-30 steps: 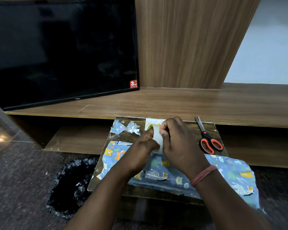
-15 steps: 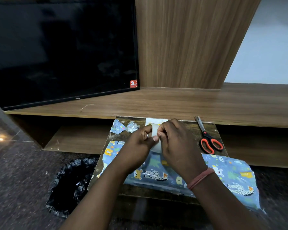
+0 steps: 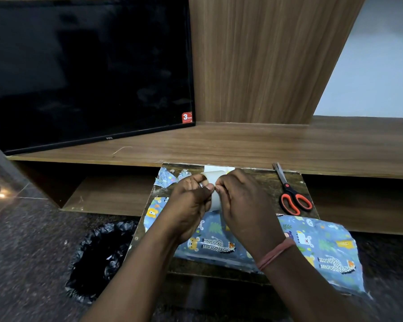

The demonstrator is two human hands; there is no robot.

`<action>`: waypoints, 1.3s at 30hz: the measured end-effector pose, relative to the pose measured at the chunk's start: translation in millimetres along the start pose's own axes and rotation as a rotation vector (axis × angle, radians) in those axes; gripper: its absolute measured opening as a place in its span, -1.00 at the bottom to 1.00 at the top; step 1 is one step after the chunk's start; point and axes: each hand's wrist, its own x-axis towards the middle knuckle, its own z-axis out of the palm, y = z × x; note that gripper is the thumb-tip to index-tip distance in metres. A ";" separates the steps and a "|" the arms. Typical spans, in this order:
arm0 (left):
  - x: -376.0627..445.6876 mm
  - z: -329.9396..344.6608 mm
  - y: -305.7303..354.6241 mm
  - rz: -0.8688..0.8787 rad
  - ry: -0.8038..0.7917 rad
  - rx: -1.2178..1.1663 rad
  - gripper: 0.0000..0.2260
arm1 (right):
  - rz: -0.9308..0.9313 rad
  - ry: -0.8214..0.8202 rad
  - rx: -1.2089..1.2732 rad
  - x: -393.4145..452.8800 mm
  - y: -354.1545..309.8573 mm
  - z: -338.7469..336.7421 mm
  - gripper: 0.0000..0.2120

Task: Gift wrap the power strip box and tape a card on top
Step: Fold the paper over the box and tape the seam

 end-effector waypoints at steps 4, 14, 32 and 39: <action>-2.0 3.2 0.8 -0.013 0.050 -0.063 -0.76 | -0.004 0.000 0.009 -0.9 -0.9 0.7 -0.91; 4.4 -3.8 -0.6 -0.039 0.107 -0.263 -0.79 | -0.042 -0.012 0.009 -4.5 -4.2 3.2 -0.92; 10.2 -14.6 5.7 -0.138 0.018 -0.577 -0.73 | 0.190 -0.044 0.321 -2.2 7.0 1.6 -0.73; 9.0 -5.2 -11.3 0.057 -0.067 0.295 -0.76 | 0.425 0.099 0.532 5.6 14.4 -0.3 -0.77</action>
